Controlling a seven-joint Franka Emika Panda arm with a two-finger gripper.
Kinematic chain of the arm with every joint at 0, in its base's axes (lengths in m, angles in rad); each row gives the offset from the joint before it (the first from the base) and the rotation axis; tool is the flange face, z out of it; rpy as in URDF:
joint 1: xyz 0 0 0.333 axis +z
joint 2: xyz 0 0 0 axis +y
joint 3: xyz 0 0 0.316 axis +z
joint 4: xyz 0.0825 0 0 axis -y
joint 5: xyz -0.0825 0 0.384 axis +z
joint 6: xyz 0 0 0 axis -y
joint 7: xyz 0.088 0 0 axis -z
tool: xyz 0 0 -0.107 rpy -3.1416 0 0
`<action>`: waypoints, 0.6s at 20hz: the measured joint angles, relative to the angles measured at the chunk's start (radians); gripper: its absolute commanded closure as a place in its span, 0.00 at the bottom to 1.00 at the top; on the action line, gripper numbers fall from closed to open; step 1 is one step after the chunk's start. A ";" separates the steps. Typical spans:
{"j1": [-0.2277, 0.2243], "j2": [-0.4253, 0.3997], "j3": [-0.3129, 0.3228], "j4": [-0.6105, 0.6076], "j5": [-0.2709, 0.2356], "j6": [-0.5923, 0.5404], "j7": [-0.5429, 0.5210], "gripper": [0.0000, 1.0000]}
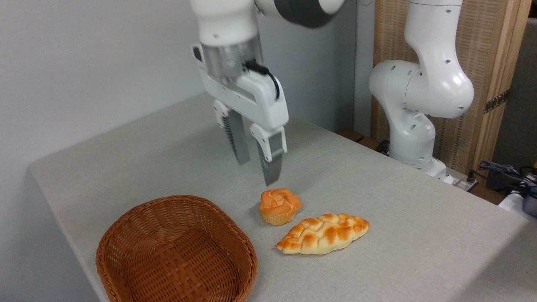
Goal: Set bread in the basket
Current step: 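Lower the open gripper onto the round orange bun, then close the gripper on the round bun and lift it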
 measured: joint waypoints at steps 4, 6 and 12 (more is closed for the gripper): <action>-0.001 -0.032 -0.046 -0.175 0.000 0.121 0.027 0.00; -0.002 -0.032 -0.070 -0.235 0.000 0.192 0.027 0.00; -0.002 -0.027 -0.087 -0.319 0.000 0.270 0.075 0.59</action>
